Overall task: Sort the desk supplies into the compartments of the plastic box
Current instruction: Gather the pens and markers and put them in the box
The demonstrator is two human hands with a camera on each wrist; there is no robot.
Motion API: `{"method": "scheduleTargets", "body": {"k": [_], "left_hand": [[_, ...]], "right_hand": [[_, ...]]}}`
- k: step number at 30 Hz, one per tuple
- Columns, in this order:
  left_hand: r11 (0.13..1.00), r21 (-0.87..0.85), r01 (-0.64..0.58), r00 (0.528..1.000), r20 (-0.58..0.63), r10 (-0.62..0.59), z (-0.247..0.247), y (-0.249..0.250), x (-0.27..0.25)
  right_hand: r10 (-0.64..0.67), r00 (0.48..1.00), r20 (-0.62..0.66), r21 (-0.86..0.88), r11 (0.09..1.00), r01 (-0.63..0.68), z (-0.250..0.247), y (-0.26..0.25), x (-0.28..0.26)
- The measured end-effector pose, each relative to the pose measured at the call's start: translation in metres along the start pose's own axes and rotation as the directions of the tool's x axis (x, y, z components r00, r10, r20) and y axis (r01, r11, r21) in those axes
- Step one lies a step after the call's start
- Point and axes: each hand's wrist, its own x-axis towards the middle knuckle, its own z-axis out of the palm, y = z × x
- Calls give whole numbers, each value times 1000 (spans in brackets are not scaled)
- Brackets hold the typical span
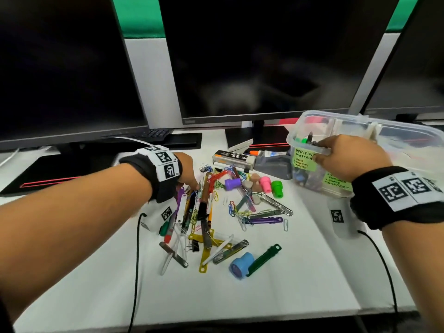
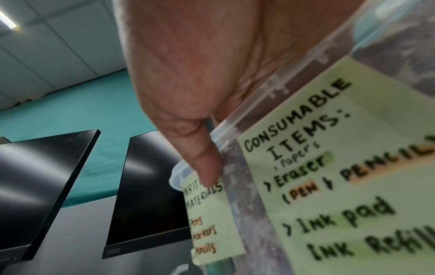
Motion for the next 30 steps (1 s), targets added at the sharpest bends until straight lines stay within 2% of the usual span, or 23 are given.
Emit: {"method": "scheduleTargets", "body": {"k": [3,8,12,18,20,26,30], "left_hand": [[1000,-6,13,1000,-13,-13,6,4,0],[997,-51,-54,993,-109,48,9,18,4],[992,-93,-82,996,-46,78,10,35,0],[993,-42,-112,994,-19,111,9,59,-2],[991,-84,-107,994,19,109,8,66,-1],[921,-387,-39,997,39,59,1,70,4],[939,-326,-107,989,64,135,-6,81,9]], "right_hand": [[5,1000,3,-2,1000,-5,-1,-1,-2],[19,1000,20,3,1000,-19,-3,-2,1],[27,999,22,7,1000,-27,-2,-2,3],[24,999,22,7,1000,-25,-2,-3,1],[22,1000,13,6,1000,-22,-2,-3,0],[8,1000,19,13,1000,-8,-2,-2,1],[7,1000,10,5,1000,-7,-2,-1,1]]}}
